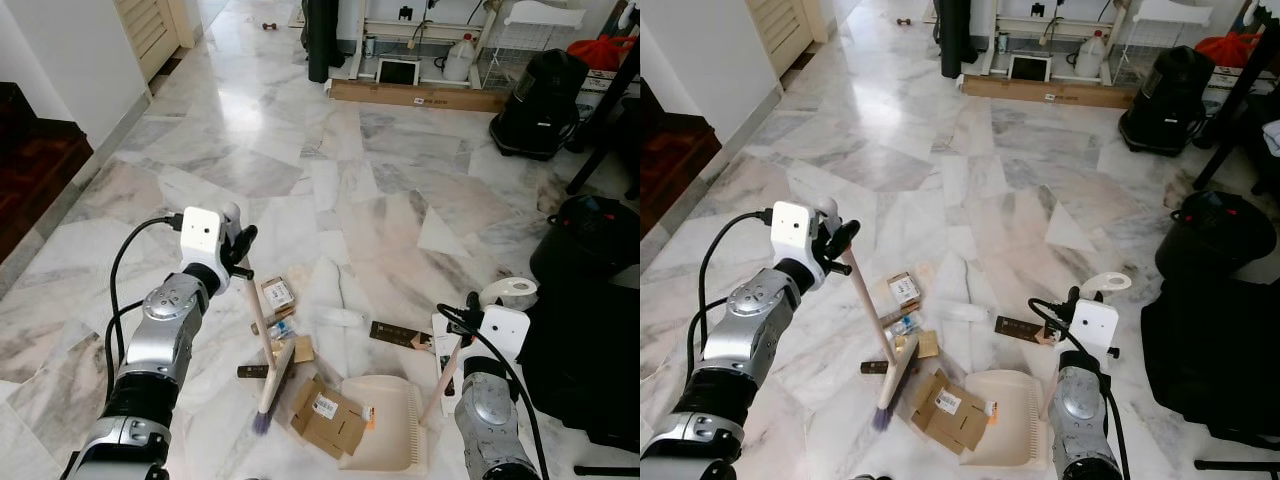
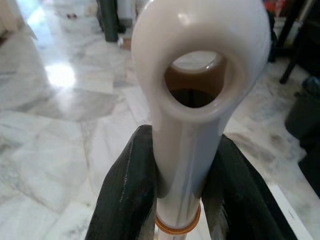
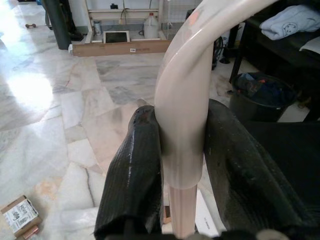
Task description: Sweep floor
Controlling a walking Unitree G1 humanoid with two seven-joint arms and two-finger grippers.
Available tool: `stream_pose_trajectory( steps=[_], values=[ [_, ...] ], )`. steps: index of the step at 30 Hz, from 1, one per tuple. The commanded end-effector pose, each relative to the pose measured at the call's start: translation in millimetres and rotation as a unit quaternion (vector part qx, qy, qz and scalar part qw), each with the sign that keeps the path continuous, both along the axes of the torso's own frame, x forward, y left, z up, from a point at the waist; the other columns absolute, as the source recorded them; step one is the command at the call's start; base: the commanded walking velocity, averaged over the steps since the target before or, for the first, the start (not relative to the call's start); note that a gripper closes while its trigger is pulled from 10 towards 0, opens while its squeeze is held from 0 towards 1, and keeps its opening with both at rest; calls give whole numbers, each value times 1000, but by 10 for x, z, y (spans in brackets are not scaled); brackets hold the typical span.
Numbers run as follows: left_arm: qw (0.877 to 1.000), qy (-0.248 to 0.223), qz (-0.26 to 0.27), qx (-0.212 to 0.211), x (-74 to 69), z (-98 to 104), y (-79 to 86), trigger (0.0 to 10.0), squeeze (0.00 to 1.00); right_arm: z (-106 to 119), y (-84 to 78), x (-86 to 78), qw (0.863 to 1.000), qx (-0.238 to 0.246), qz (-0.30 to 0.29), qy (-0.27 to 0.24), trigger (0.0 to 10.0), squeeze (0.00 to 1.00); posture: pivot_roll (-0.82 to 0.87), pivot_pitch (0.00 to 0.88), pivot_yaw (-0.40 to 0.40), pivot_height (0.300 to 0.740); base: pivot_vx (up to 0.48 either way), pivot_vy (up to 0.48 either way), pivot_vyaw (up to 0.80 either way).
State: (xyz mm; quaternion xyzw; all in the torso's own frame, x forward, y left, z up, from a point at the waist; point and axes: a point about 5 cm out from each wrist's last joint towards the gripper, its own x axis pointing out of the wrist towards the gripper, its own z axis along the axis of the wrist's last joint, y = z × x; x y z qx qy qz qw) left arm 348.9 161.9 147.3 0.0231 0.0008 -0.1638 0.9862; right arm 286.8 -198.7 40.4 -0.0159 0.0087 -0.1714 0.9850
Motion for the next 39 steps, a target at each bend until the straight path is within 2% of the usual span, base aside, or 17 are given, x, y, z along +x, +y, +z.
stream_pose_trajectory(
  steps=[1, 5, 13, 14, 15, 16, 25, 32, 39],
  values=[
    [1000, 8, -16, 13, -25, 2, -22, 10000, 0, 40, -14, 14, 1000, -4, -3, -13, 10000, 0, 87, 113, 10, 740, 0, 0, 0],
    [998, 35, -28, 41, -33, -44, -44, 10000, 0, 41, -14, 13, 1000, -4, -4, -13, 10000, 0, 89, 113, 11, 740, 0, 0, 0],
    [995, 87, -34, 18, -90, -250, -96, 10000, 0, 40, -14, 11, 1000, -3, -5, -13, 10000, 0, 79, 116, 13, 740, 0, 0, 0],
    [995, 89, -36, -5, -91, -227, -126, 10000, 0, 44, -30, 11, 1000, -3, -7, -14, 10000, 0, 81, 115, 12, 740, 0, 0, 0],
    [995, 89, -36, -5, -91, -227, -126, 10000, 0, 44, -30, 11, 1000, -3, -7, -14, 10000, 0, 81, 115, 12, 740, 0, 0, 0],
    [995, 89, -38, -24, -81, -193, -156, 10000, 0, 45, -37, 12, 1000, -3, -8, -13, 10000, 0, 83, 115, 12, 740, 0, 0, 0],
    [993, 82, -39, -74, -27, -84, -245, 10000, 0, 48, -13, 22, 1000, -1, -5, -14, 10000, 0, 81, 111, 10, 740, 0, 0, 0],
    [992, 77, -50, -90, -47, -53, -338, 10000, 0, 45, 0, 23, 1000, 0, -2, -13, 10000, 0, 80, 112, 6, 740, 0, 0, 0],
    [990, 78, -52, -101, -58, -35, -344, 10000, 0, 48, 8, 27, 1000, 2, -2, -15, 10000, 0, 83, 112, 7, 740, 0, 0, 0]
  ],
)
